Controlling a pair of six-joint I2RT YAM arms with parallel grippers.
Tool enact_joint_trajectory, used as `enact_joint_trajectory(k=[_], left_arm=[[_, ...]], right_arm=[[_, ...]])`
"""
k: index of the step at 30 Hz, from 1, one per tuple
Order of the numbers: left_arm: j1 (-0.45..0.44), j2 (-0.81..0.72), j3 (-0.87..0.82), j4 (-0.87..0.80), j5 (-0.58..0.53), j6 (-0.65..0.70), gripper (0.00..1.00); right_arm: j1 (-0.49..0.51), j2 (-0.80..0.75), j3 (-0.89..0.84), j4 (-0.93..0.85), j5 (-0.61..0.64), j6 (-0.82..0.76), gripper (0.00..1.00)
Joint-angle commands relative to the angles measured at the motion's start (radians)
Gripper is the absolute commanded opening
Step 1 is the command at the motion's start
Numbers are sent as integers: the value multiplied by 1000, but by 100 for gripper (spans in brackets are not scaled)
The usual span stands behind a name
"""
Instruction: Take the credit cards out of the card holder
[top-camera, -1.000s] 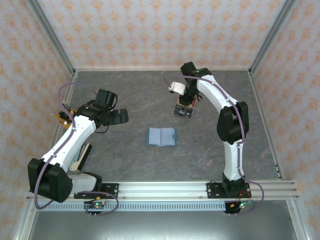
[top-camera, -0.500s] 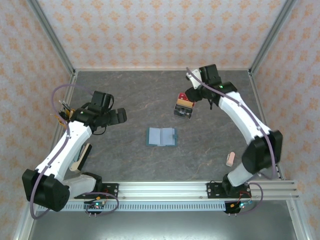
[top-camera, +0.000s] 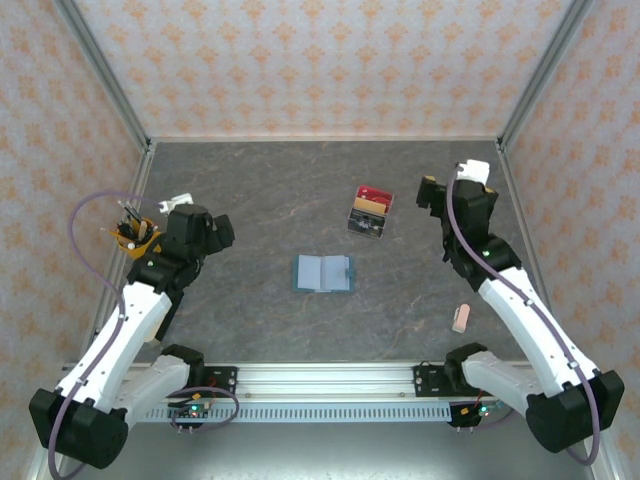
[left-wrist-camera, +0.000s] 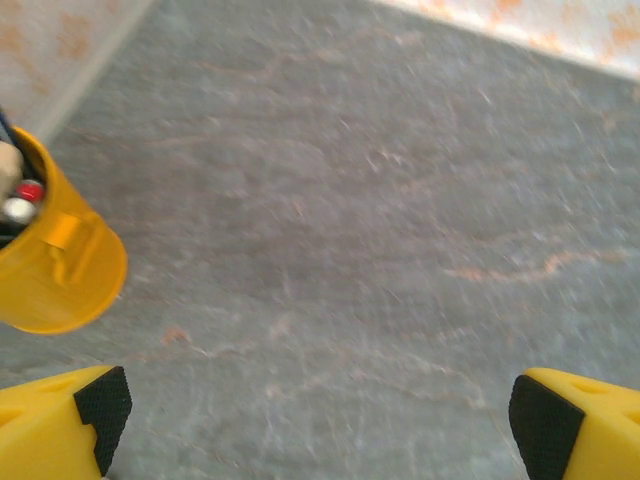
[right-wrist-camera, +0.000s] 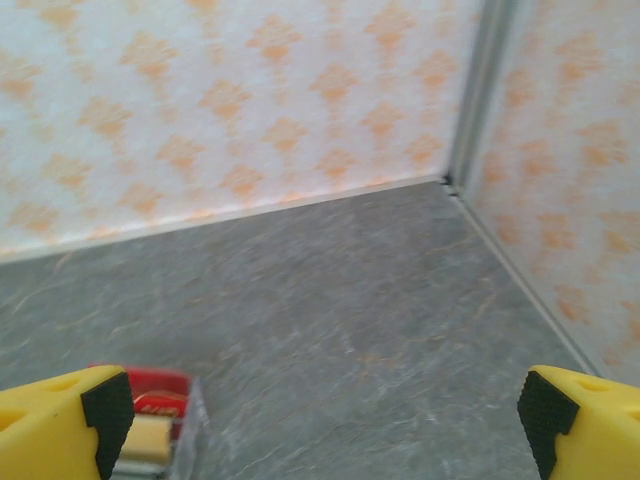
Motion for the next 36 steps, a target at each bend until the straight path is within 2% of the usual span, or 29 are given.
enact_joint_trajectory(k=[1, 4, 8, 12, 17, 21, 24, 26, 28, 32, 36], left_arm=[[8, -28, -72, 186, -210, 35, 100], [7, -16, -128, 275, -255, 97, 100], [8, 9, -232, 435, -215, 225, 100], [8, 40, -337, 614, -276, 291, 100], [44, 122, -419, 809, -253, 379, 100], [93, 168, -484, 971, -140, 413, 100], [149, 188, -519, 1059, -2, 415, 100], [197, 200, -535, 1116, 110, 402, 100], [224, 216, -542, 1159, 175, 401, 100], [243, 273, -548, 1245, 251, 411, 100], [245, 353, -540, 1332, 266, 403, 100]], right_arm=[[-26, -8, -63, 68, 158, 93, 100], [-65, -5, -156, 166, 172, 114, 100], [-133, 31, -289, 327, 157, 144, 100], [-178, 144, -335, 388, 140, 151, 100], [-204, 324, -377, 533, 89, 114, 100], [-204, 420, -386, 641, 62, 57, 100], [-204, 443, -389, 685, 13, -1, 100], [-205, 440, -417, 762, -30, -51, 100], [-208, 439, -454, 843, -77, -85, 100], [-219, 471, -512, 974, -157, -113, 100], [-240, 486, -519, 999, -213, -110, 100]])
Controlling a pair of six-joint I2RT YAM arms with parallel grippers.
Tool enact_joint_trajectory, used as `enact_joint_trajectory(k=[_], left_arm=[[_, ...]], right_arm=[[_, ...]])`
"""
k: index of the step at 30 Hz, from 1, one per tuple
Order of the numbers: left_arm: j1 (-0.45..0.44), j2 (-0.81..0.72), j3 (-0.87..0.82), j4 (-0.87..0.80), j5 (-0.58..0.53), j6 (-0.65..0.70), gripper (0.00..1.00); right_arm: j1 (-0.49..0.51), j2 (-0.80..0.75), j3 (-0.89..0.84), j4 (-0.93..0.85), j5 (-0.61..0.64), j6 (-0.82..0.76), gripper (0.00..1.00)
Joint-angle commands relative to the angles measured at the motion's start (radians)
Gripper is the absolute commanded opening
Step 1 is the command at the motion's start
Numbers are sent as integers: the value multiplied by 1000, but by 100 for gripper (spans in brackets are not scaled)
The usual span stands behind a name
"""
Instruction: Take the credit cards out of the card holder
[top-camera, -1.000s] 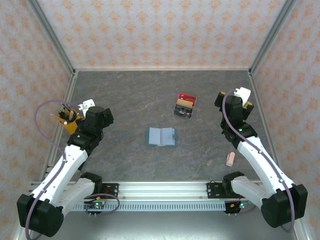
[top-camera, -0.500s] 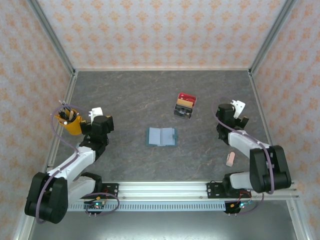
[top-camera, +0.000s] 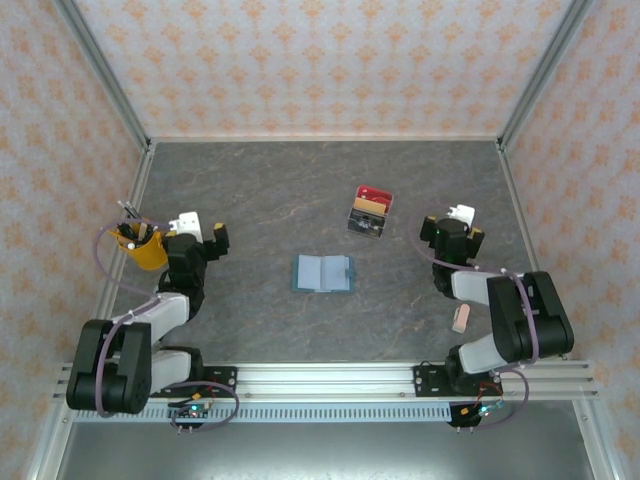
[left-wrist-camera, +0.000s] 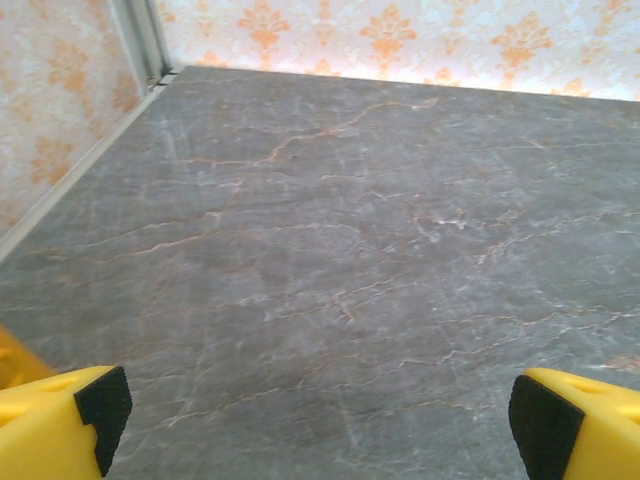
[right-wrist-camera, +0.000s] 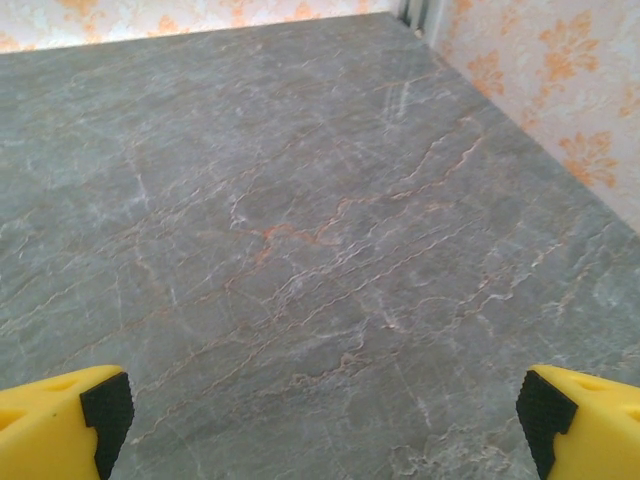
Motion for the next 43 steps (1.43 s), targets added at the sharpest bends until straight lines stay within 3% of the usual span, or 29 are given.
enact_joint_trajectory(k=[1, 12, 20, 43], left_arm=[[9, 57, -8, 154, 53, 8, 100], [5, 260, 75, 192, 85, 17, 100], [-38, 272, 142, 78, -5, 38, 100], [-45, 274, 146, 73, -16, 42, 100]], right_arm=[[-21, 11, -23, 131, -89, -25, 100], [-25, 52, -43, 195, -118, -33, 100], [-57, 57, -2, 121, -126, 7, 100], [-61, 55, -7, 126, -136, 8, 100]])
